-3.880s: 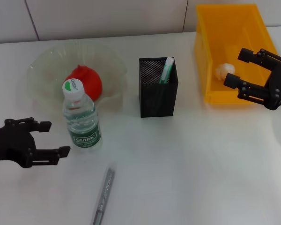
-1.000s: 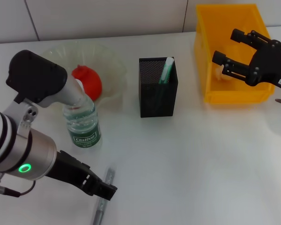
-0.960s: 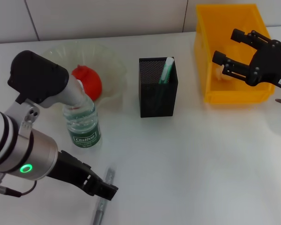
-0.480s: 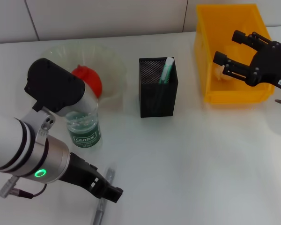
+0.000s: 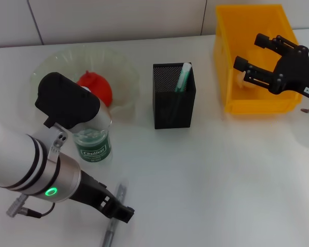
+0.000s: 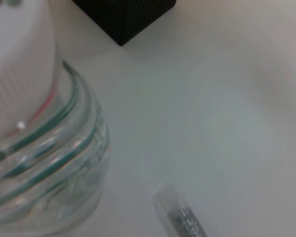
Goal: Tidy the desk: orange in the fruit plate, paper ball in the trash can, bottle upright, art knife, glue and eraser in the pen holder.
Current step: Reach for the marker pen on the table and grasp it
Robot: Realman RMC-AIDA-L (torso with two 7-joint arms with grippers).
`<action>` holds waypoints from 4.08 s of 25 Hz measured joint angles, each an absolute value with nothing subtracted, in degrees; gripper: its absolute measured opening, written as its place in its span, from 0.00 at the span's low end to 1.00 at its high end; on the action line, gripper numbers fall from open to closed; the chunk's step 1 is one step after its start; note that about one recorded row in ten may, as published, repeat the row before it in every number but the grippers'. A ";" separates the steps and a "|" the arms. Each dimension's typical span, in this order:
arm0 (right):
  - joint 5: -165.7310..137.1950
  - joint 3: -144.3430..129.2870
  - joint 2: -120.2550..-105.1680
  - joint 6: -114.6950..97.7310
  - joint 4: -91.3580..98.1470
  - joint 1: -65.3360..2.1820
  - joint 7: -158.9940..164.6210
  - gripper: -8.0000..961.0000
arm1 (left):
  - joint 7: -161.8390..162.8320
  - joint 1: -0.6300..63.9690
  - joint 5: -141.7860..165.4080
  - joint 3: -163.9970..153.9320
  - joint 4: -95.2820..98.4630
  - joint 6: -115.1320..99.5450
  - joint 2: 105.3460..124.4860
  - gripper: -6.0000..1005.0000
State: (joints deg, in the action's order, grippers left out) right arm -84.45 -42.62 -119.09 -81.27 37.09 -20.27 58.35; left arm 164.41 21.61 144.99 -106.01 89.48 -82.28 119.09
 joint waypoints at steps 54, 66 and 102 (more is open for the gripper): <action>-84.46 -42.54 -119.09 -78.15 35.16 -22.01 56.24 0.82 | 164.97 24.41 150.86 -113.05 89.05 -82.02 119.18 0.72; -84.46 -42.45 -119.09 -76.93 34.54 -22.59 56.07 0.82 | 164.97 24.34 153.09 -115.43 89.37 -80.66 119.18 0.70; -84.46 -42.45 -119.09 -76.69 34.27 -23.21 56.07 0.82 | 164.90 24.98 155.21 -118.03 89.03 -80.33 119.18 0.48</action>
State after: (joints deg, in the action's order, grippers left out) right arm -84.46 -42.45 -119.09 -76.69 34.27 -23.21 56.07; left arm 164.90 24.98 155.21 -118.03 89.03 -80.33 119.18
